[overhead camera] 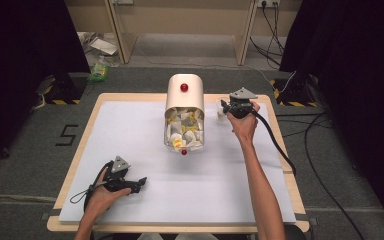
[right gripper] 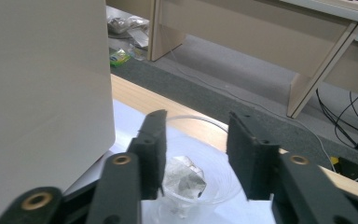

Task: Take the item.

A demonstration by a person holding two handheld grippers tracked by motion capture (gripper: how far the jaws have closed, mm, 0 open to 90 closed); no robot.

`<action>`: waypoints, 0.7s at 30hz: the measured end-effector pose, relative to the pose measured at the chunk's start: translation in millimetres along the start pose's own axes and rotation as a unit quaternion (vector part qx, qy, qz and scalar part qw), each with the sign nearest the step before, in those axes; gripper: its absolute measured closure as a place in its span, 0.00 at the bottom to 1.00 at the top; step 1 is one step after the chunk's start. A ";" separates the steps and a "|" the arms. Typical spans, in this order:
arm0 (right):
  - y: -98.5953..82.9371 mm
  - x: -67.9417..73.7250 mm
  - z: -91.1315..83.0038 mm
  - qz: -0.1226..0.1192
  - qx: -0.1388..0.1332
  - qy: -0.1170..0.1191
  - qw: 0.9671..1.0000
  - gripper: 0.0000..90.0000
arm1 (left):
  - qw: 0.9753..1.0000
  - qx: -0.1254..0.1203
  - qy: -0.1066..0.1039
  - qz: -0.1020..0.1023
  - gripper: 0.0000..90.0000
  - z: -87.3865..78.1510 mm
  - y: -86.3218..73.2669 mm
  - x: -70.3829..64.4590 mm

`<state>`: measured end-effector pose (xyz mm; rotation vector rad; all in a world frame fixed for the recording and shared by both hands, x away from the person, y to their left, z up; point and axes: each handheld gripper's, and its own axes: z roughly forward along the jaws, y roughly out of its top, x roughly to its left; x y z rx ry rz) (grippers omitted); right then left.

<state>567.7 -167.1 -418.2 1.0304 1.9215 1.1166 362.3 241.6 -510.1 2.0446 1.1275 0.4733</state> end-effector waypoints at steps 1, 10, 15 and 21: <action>0.1 -0.1 -1.2 0.000 0.001 0.000 1.000 0.62 | 1.000 0.000 0.000 0.000 0.13 0.0 0.0 0.0; -4.1 -3.0 -13.2 0.015 -0.003 -0.003 1.000 0.46 | 1.000 0.000 0.000 0.000 0.13 0.2 -0.1 -0.1; -9.5 -2.8 -21.0 0.027 0.003 0.008 1.000 0.39 | 1.000 -0.001 0.001 0.000 0.13 0.2 -0.1 -0.2; -11.5 1.5 -28.3 0.029 0.010 0.024 0.999 0.34 | 1.000 -0.001 0.000 -0.001 0.13 0.1 -0.1 -0.1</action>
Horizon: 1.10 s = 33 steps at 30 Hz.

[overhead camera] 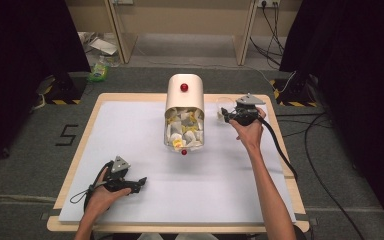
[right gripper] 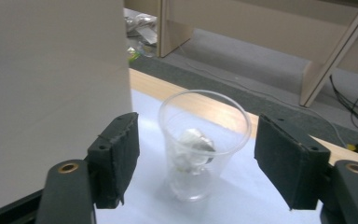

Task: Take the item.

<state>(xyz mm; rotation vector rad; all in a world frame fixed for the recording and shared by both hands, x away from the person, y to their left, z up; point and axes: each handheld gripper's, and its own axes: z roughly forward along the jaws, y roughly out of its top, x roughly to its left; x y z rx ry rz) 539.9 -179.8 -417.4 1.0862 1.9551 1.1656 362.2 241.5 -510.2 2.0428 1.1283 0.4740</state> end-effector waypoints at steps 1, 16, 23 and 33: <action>-0.8 2.3 -2.5 -0.001 0.000 0.005 1.000 0.34 | 1.000 0.000 0.000 0.000 0.13 0.0 0.0 0.0; -7.7 10.4 -11.0 -0.008 -0.001 0.014 1.000 0.31 | 1.000 -0.001 0.000 0.000 0.13 0.1 0.0 -0.2; -17.5 8.9 -16.9 0.001 0.008 0.016 1.000 0.31 | 1.000 -0.001 0.000 0.000 0.13 0.0 -0.1 -0.2; -27.6 12.4 -31.3 0.005 0.018 0.023 1.000 0.31 | 1.000 -0.002 0.000 -0.001 0.13 0.1 -0.2 -0.1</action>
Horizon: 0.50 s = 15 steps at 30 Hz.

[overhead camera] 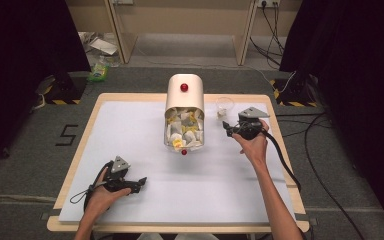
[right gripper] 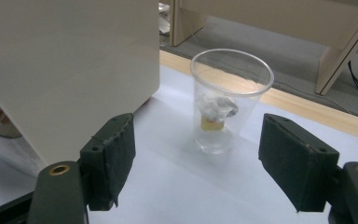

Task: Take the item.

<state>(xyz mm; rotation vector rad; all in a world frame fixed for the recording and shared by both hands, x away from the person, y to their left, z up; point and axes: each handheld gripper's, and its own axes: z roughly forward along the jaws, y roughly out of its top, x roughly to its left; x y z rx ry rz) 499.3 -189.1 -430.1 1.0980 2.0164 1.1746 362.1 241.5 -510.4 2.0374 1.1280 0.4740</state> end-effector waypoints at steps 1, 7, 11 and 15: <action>-1.2 0.4 -1.3 0.002 0.002 0.001 1.000 0.31 | 1.000 0.000 0.000 0.000 0.13 -0.1 0.0 0.0; -6.7 2.5 -5.9 -0.002 0.008 0.005 1.000 0.30 | 1.000 0.000 0.000 0.000 0.13 -0.1 0.0 0.0; -10.8 5.7 -9.0 -0.001 0.016 0.008 1.000 0.29 | 1.000 0.000 0.000 0.000 0.13 0.0 0.0 0.0; -14.9 10.8 -12.4 -0.006 0.022 0.015 1.000 0.29 | 1.000 0.000 0.000 0.000 0.13 -0.1 -0.1 0.1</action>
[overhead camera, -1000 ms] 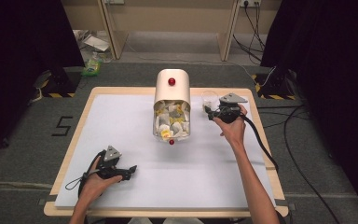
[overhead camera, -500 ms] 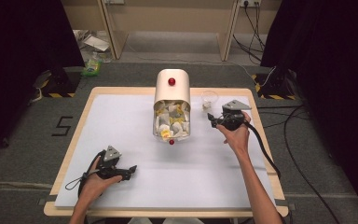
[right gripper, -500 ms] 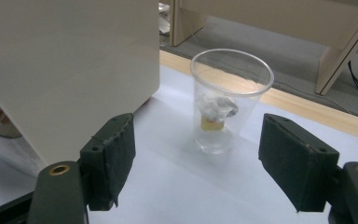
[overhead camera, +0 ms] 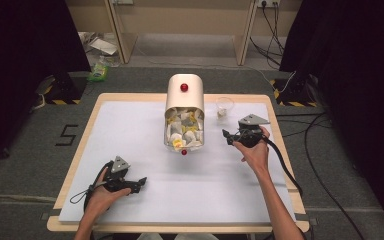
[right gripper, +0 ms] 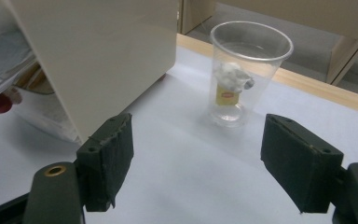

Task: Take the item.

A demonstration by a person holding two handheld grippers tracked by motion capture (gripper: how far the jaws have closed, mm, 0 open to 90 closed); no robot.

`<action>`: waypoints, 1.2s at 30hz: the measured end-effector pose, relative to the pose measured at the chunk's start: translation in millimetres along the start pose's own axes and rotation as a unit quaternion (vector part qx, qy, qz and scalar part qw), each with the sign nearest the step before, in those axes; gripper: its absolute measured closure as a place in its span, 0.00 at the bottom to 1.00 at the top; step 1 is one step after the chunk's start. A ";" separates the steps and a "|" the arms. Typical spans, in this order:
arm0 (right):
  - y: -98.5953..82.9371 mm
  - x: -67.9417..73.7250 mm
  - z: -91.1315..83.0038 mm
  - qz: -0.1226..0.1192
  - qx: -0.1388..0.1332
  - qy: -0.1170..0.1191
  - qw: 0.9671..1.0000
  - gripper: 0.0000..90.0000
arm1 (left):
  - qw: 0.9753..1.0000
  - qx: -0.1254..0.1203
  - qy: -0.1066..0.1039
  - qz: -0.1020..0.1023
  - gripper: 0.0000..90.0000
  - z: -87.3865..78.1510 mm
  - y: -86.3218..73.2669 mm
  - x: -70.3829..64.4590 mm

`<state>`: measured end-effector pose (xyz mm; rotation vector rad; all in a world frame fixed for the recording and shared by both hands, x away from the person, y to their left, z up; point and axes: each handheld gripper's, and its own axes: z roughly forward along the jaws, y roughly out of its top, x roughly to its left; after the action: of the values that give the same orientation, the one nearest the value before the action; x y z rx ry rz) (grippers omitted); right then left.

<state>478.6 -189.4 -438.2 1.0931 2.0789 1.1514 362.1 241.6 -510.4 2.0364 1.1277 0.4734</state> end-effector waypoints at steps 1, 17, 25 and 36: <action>-2.1 2.2 -1.5 -0.004 0.003 0.003 1.000 0.28 | 1.000 0.000 0.000 0.000 0.13 0.0 0.0 0.0; -19.6 10.8 -12.9 -0.013 0.021 0.014 1.000 0.28 | 1.000 0.000 0.000 0.000 0.13 0.0 0.0 0.0; -30.9 16.1 -15.8 -0.021 0.034 0.018 0.999 0.26 | 1.000 0.000 0.000 0.000 0.13 0.0 0.0 -0.1; -42.7 20.2 -21.8 -0.023 0.051 0.017 0.998 0.21 | 1.000 0.000 0.000 0.000 0.13 0.0 0.0 0.0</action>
<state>434.5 -195.4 -465.1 1.0746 2.1986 1.0580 362.0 241.5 -510.4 2.0367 1.1277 0.4735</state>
